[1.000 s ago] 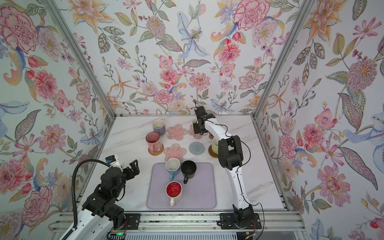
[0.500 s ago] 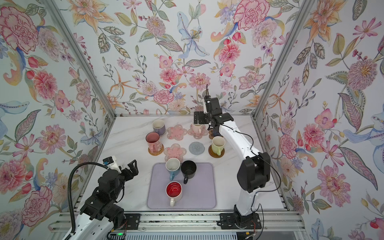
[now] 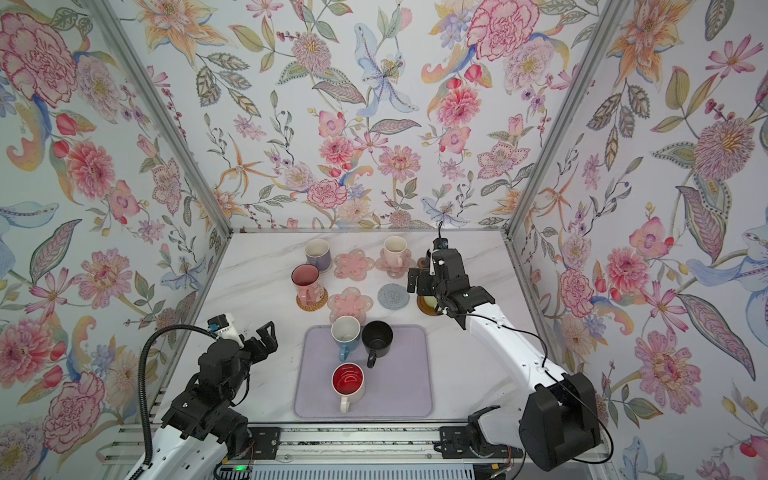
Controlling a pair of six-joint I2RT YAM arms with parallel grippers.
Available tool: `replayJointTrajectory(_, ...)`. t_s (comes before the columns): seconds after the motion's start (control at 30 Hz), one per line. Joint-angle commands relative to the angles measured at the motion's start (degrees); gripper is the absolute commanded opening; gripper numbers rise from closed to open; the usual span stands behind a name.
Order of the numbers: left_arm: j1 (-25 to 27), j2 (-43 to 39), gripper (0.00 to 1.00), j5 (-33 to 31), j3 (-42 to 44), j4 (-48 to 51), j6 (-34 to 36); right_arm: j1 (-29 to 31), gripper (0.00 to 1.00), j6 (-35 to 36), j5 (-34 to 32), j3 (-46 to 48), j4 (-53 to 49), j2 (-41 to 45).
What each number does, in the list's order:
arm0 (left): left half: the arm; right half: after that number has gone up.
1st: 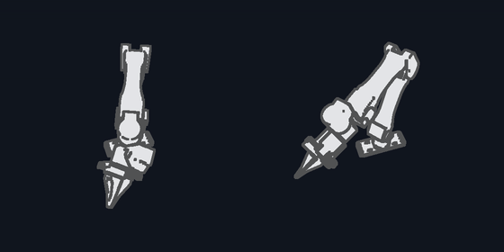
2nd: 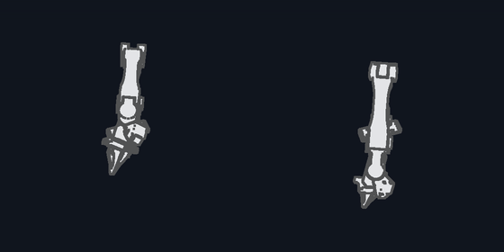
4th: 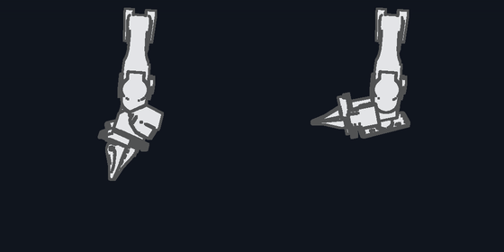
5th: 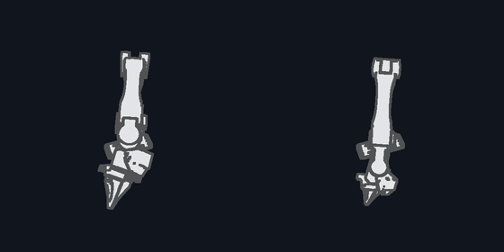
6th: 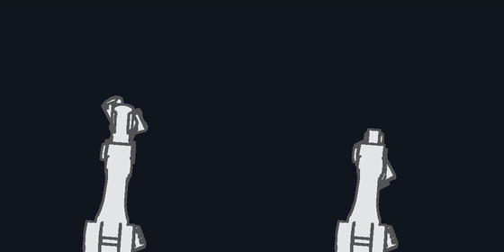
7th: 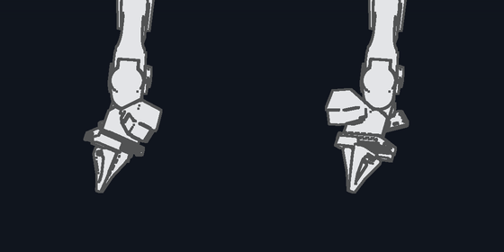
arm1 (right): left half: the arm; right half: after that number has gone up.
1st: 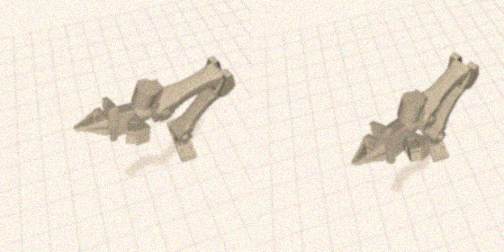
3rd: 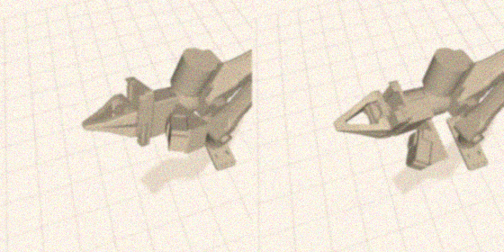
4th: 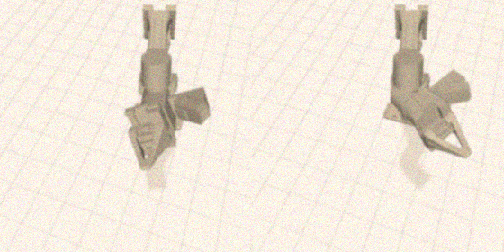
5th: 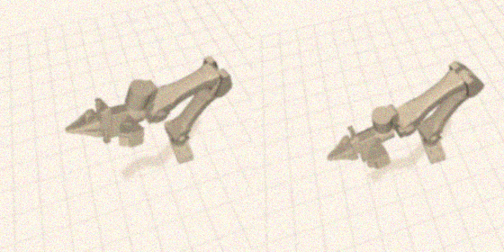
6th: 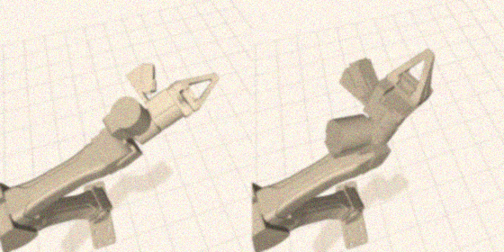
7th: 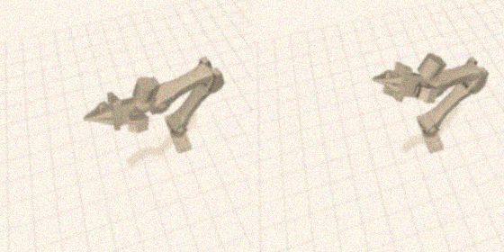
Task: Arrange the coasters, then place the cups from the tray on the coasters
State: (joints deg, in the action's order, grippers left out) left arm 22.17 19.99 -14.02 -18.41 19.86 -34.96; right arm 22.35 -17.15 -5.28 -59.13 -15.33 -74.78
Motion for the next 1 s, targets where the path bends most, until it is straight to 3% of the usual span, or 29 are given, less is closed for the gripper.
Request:
replayJointTrajectory(0.0,-0.6,0.2,0.99,2.0,-0.5,-0.3,-2.1,-0.5,0.99,0.9,-1.9,-0.5,1.2,0.3)
replayJointTrajectory(0.17,-0.5,0.5,0.99,5.7,0.3,-1.5,-4.1,-0.5,0.99,0.3,-2.1,-1.2,2.0,-0.4)
replayJointTrajectory(0.37,-0.2,3.6,0.99,15.5,0.8,-3.2,-8.0,-0.6,0.99,0.3,-3.7,-0.9,2.5,0.3)
replayJointTrajectory(0.5,2.6,5.6,0.95,18.5,-1.7,-1.3,-9.0,-0.9,0.99,0.6,-4.2,-1.6,4.2,-0.5)
replayJointTrajectory(0.7,20.2,9.1,0.96,6.3,-7.8,5.7,-9.7,-1.0,0.99,-0.3,-4.7,0.1,8.6,-0.6)
replayJointTrajectory(0.97,40.6,19.9,0.95,-1.9,-11.5,6.1,-15.4,-1.3,0.99,-0.9,-5.3,0.2,7.2,-0.5)
